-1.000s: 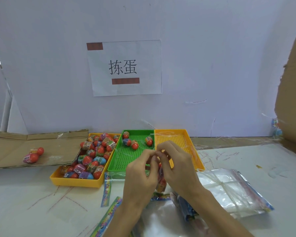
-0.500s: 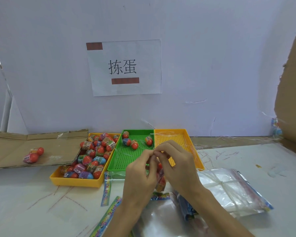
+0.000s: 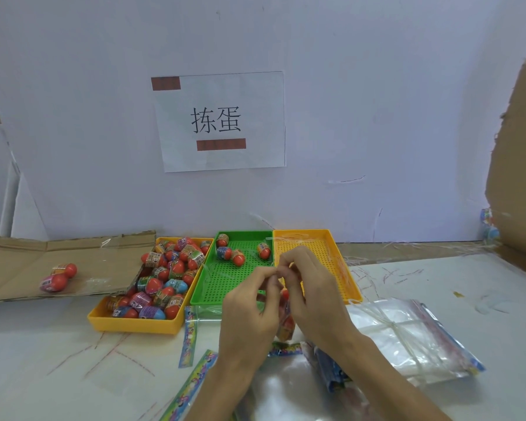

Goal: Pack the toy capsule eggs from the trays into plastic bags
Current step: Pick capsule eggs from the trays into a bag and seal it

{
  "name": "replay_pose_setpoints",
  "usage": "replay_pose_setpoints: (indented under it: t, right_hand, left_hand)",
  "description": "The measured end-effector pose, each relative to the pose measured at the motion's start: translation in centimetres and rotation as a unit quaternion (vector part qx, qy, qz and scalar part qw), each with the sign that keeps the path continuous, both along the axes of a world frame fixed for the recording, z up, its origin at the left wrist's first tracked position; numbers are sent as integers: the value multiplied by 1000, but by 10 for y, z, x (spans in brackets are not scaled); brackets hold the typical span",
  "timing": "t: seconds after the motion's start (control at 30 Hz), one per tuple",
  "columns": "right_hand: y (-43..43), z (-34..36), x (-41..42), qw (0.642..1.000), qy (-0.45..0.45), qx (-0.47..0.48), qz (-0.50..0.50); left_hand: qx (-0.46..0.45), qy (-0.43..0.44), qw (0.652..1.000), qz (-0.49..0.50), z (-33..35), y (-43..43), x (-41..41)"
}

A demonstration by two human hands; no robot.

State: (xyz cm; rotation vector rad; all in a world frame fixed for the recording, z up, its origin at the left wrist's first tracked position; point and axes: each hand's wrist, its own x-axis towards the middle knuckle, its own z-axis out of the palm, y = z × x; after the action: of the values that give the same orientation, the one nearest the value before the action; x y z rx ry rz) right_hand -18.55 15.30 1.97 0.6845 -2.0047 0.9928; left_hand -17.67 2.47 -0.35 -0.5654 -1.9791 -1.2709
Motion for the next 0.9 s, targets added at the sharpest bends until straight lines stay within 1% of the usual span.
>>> replay_pose_setpoints:
  t: [0.13,0.23,0.43,0.53,0.67,0.9]
  right_hand:
    - [2,1,-2,999,29,-11,8]
    - [3,0,-2,999,42,-7,23]
    - [7,1,-3,995,94,12,-6]
    - [6,3,-1,994,106,16,-9]
    - [5,4,0,995,99,19,-13]
    - [3,2,-3,999,48,7,-17]
  left_hand:
    - [11,13,1000,15,3,-1,-1]
    - [0,24,999,31,3,-4,-1]
    - [-29,26,999,22,0,-5,-1]
    - [-39,22,999,17,-1,-6,-1]
    - [-54,26,998,13,1,-7,-1]
    - [-40,18,999,-1,2,-5,-1]
